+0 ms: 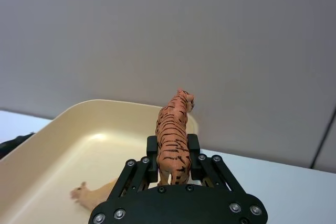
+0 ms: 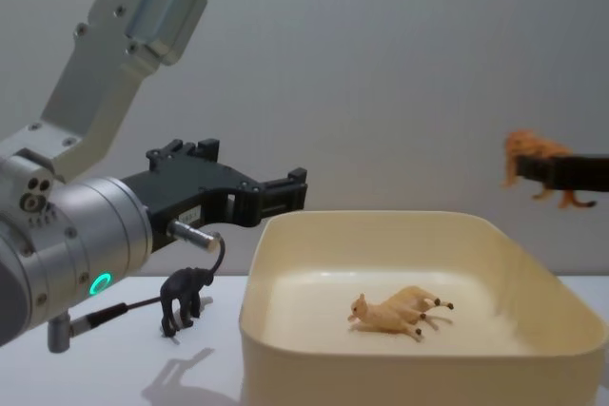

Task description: Pick up the toy alternately with two hands and place it into the central storage box.

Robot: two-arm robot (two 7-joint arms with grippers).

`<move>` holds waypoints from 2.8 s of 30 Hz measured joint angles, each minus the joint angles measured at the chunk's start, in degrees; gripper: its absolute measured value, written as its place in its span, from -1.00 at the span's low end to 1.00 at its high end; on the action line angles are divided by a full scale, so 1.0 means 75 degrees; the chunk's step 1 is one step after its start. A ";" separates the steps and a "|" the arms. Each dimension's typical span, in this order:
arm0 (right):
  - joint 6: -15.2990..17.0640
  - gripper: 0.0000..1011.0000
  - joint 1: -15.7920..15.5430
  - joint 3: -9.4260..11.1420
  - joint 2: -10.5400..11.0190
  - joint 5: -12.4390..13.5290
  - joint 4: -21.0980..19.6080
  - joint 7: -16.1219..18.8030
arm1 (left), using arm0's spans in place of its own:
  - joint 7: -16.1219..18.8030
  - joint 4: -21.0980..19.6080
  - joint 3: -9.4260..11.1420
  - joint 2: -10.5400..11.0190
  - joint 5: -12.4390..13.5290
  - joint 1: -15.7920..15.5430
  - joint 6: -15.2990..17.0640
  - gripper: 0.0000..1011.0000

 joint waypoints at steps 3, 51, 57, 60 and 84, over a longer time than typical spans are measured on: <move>0.0224 -0.40 0.0071 -0.0095 -0.0067 -0.0017 -0.0018 0.0241 | -0.0001 0.0000 0.0000 0.0000 0.0000 0.0000 0.0000 0.98; 0.0299 0.98 -0.0135 0.0202 0.0331 0.0450 -0.0587 0.0279 | 0.0000 0.0000 0.0000 0.0000 -0.0001 0.0000 0.0000 0.98; 0.0093 0.98 -0.0352 0.0477 0.0587 0.0703 -0.0813 -0.0006 | -0.0027 0.0003 -0.0008 -0.0008 -0.0003 -0.0016 0.0023 0.98; 0.0008 0.98 -0.0441 0.0595 0.0688 0.0807 -0.0904 -0.0118 | -0.0087 0.0019 -0.0026 -0.0025 -0.0038 -0.0053 0.0087 0.98; -0.0189 0.98 -0.0653 0.0864 0.0940 0.1047 -0.1117 -0.0380 | 0.0171 0.0436 -0.0408 -0.0332 -0.0682 -0.0714 0.2315 0.98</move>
